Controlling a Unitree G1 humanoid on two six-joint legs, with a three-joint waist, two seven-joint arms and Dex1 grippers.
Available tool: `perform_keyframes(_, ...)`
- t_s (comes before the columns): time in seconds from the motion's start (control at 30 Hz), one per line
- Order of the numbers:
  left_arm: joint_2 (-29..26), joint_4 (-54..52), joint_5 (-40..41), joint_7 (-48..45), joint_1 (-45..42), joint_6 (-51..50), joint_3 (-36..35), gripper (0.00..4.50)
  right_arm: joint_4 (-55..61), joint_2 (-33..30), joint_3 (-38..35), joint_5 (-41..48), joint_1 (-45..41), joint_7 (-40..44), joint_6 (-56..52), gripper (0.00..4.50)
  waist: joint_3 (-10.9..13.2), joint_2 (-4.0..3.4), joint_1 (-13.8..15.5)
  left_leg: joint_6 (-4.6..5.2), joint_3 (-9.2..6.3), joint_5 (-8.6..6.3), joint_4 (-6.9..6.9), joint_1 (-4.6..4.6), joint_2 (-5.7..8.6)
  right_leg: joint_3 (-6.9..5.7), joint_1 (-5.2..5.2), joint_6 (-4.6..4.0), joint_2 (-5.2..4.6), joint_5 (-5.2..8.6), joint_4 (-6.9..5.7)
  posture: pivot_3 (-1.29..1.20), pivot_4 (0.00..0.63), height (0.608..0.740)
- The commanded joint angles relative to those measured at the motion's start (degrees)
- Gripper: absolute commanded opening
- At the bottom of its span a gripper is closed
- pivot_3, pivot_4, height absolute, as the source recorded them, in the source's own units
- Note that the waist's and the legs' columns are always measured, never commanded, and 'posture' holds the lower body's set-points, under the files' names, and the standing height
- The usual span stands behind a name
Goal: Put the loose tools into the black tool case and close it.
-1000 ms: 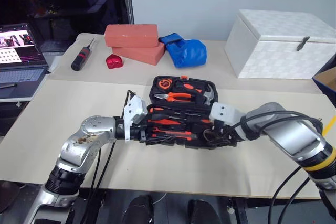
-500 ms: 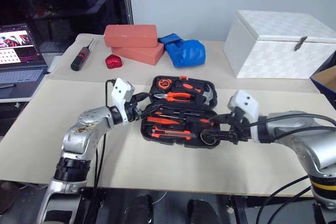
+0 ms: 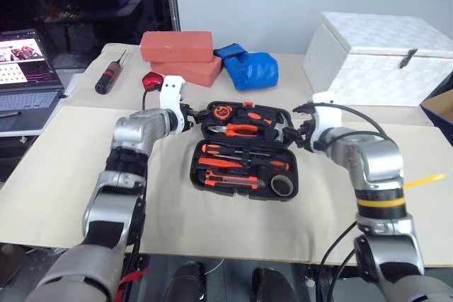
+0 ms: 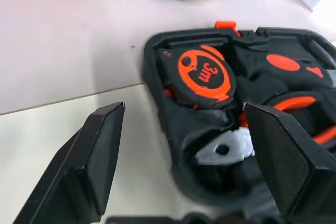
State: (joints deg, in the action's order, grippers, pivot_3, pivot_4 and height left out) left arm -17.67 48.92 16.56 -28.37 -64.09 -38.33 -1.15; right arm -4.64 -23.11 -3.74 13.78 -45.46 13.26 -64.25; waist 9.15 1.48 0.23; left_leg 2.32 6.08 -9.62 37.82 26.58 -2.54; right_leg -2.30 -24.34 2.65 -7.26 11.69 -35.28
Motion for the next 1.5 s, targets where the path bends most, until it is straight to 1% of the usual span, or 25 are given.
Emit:
perform_keyframes(0.03,2.2,11.6,-2.4,-0.4,-5.6,6.0,-1.2,3.61,-10.5,1.4,-3.8,-0.3,-4.6,-1.4,4.3,2.73,0.0,0.00,-0.2,0.00,0.00,0.00,-0.01,0.00,0.00,-0.01,-0.01,0.00,0.00,0.00,0.00,0.00,0.150,0.740)
perform_keyframes(0.1,2.5,15.6,-2.9,-1.1,-7.3,7.2,-1.7,3.15,-14.6,1.7,-4.0,-0.7,-6.4,-1.4,6.0,2.27,0.0,0.02,-0.4,0.00,0.00,0.00,-0.03,0.03,0.00,-0.03,-0.02,0.01,0.00,0.00,0.02,0.00,0.150,0.740)
perform_keyframes(0.13,2.5,16.7,-3.3,-1.3,-7.8,8.0,-1.9,2.78,-15.8,1.7,-4.1,-0.5,-7.2,-1.0,6.5,1.97,0.1,0.01,-0.6,0.00,-0.01,0.00,-0.03,0.03,0.00,-0.03,-0.02,0.01,0.00,0.00,0.00,0.00,0.150,0.740)
perform_keyframes(0.17,2.5,17.7,-3.6,-1.5,-8.2,8.7,-2.1,2.37,-16.7,1.8,-4.2,-0.3,-7.7,-0.6,6.9,1.58,0.1,-0.01,-0.6,0.00,-0.01,0.00,-0.03,0.04,-0.01,-0.03,-0.03,0.01,0.00,0.00,0.01,0.00,0.150,0.740)
perform_keyframes(0.27,2.2,19.2,-3.5,-1.9,-9.0,9.2,-3.8,1.38,-18.5,1.5,-4.4,0.5,-8.7,0.7,7.0,0.54,0.1,-0.01,-0.8,0.00,-0.03,0.00,-0.03,0.07,-0.01,-0.03,-0.03,0.02,-0.01,-0.01,0.00,0.00,0.150,0.740)
perform_keyframes(0.3,2.0,19.3,-3.0,-2.4,-8.9,9.0,-4.6,0.92,-19.2,1.4,-4.5,0.7,-9.0,1.3,7.0,0.18,0.1,-0.01,-0.8,0.00,-0.03,0.00,-0.03,0.07,0.00,-0.03,-0.03,0.02,-0.01,-0.01,0.00,0.00,0.150,0.740)
perform_keyframes(0.33,1.9,19.4,-2.4,-2.9,-8.9,8.7,-5.6,0.64,-20.0,1.4,-4.6,0.9,-9.3,1.8,7.1,0.00,0.1,-0.01,-0.8,0.00,-0.03,0.00,-0.03,0.08,0.00,-0.03,-0.03,0.03,-0.01,-0.01,-0.01,0.00,0.150,0.740)
perform_keyframes(0.4,1.6,19.1,-0.2,-4.5,-9.0,7.1,-8.4,0.02,-21.3,1.3,-4.5,1.1,-9.7,3.4,7.3,0.00,0.1,-0.01,-0.9,0.00,-0.03,0.00,-0.03,0.10,0.00,-0.03,-0.04,0.04,-0.02,-0.02,0.00,0.00,0.150,0.740)
perform_keyframes(0.53,0.7,18.7,2.2,-4.7,-9.3,3.1,-12.5,0.02,-23.0,1.1,-4.0,1.0,-10.5,5.5,8.2,0.00,0.1,-0.02,-1.1,-0.01,-0.05,0.00,-0.02,0.15,0.00,-0.03,-0.09,0.05,-0.02,-0.03,-0.01,0.00,0.150,0.740)
perform_keyframes(0.67,0.4,17.0,1.9,-6.2,-8.6,-0.5,-13.1,0.02,-22.1,1.1,-2.8,1.0,-11.0,7.6,8.4,0.00,0.2,-0.04,-1.3,-0.01,-0.04,0.00,-0.02,0.18,0.00,-0.03,-0.12,0.06,-0.02,-0.04,-0.02,0.00,0.150,0.740)
perform_keyframes(0.73,0.2,13.9,1.9,-9.2,-7.4,-4.2,-11.9,0.02,-16.9,1.0,-1.9,2.4,-9.3,9.9,6.9,0.00,0.2,-0.04,-1.3,-0.01,-0.04,0.00,-0.02,0.19,0.00,-0.03,-0.14,0.06,-0.02,-0.04,-0.02,0.00,0.150,0.740)
perform_keyframes(0.8,-0.1,9.2,2.2,-11.1,-5.0,-7.5,-10.9,0.02,-11.3,1.3,-1.7,3.5,-7.1,11.1,7.9,0.00,0.3,-0.05,-1.4,-0.02,-0.04,0.01,-0.03,0.34,0.00,-0.03,-0.30,0.06,-0.02,-0.04,-0.08,0.00,0.150,0.740)
perform_keyframes(0.87,-0.4,3.5,2.1,-12.2,-1.9,-8.8,-9.6,0.02,-6.8,1.5,-1.1,3.2,-5.0,11.9,10.9,0.00,0.3,-0.05,-1.5,-0.03,-0.03,0.02,-0.01,0.63,0.01,-0.01,-0.62,0.06,-0.02,-0.04,-0.53,0.00,0.150,0.740)
perform_keyframes(0.93,-0.6,-1.9,1.7,-13.1,1.0,-8.0,-8.4,0.02,-4.6,1.9,-0.9,2.8,-3.9,11.8,12.9,0.00,0.3,-0.05,-1.5,-0.14,0.01,0.08,-0.02,0.76,0.01,0.03,-0.80,0.06,-0.02,-0.04,-0.63,0.00,0.150,0.740)
perform_keyframes(0.97,-0.8,-7.7,1.0,-12.6,4.5,-4.4,-7.8,0.02,-4.0,3.5,-2.0,2.8,-2.8,12.0,19.9,0.00,0.3,-0.05,-1.5,-0.18,0.01,0.11,-0.03,0.75,0.01,0.03,-0.81,0.06,-0.02,-0.04,-0.63,0.00,0.150,0.740)
perform_keyframes(1.0,-0.8,-13.0,-0.3,-12.4,8.3,2.0,-7.0,0.02,-4.6,4.0,-1.5,1.1,-2.3,12.0,27.7,0.00,0.3,-0.06,-1.8,-0.19,0.02,0.12,-0.03,0.75,0.00,0.03,-0.81,0.06,-0.02,-0.04,-0.64,0.00,0.150,0.740)
perform_keyframes(1.07,-0.8,-18.9,-1.6,-12.0,12.6,9.4,-6.1,0.02,-6.1,4.6,-0.6,-1.3,-2.1,12.1,37.0,0.00,0.3,-0.06,-2.2,-0.22,0.05,0.14,-0.05,0.70,-0.01,0.06,-0.83,0.03,-0.01,-0.06,-0.62,0.00,0.150,0.740)
perform_keyframes(1.17,-1.4,-24.9,-4.2,-11.5,17.4,15.4,-3.6,0.02,-8.0,5.6,1.1,-1.7,-2.9,14.1,38.1,0.00,0.5,-0.08,-2.3,-0.32,0.03,0.28,0.00,0.69,-0.02,0.05,-0.91,-0.03,-0.01,-0.09,-0.57,0.00,0.150,0.740)
perform_keyframes(1.27,-2.4,-29.6,-7.2,-11.4,22.1,25.8,-2.3,0.02,-5.2,3.9,4.0,-3.4,-0.2,17.4,41.0,0.00,0.5,-0.09,-2.3,-0.33,0.01,0.36,0.02,0.64,-0.04,0.04,-0.86,-0.08,-0.01,-0.12,-0.64,0.00,0.150,0.740)
perform_keyframes(1.4,-5.6,-32.9,-8.8,-15.5,27.2,35.3,-0.8,0.02,1.3,0.5,4.9,-5.6,7.3,18.8,45.2,0.00,0.5,-0.09,-1.6,-0.28,0.02,0.33,0.01,0.65,-0.05,0.03,-0.85,-0.08,-0.01,-0.12,-0.59,0.00,0.150,0.740)
perform_keyframes(1.5,-8.0,-33.1,-10.5,-17.2,28.9,41.7,0.3,0.02,6.2,-0.5,4.7,-6.7,13.2,17.9,46.8,0.00,0.5,-0.09,-1.1,-0.23,0.05,0.30,0.01,0.66,-0.06,0.03,-0.84,-0.08,-0.01,-0.12,-0.54,0.00,0.150,0.740)
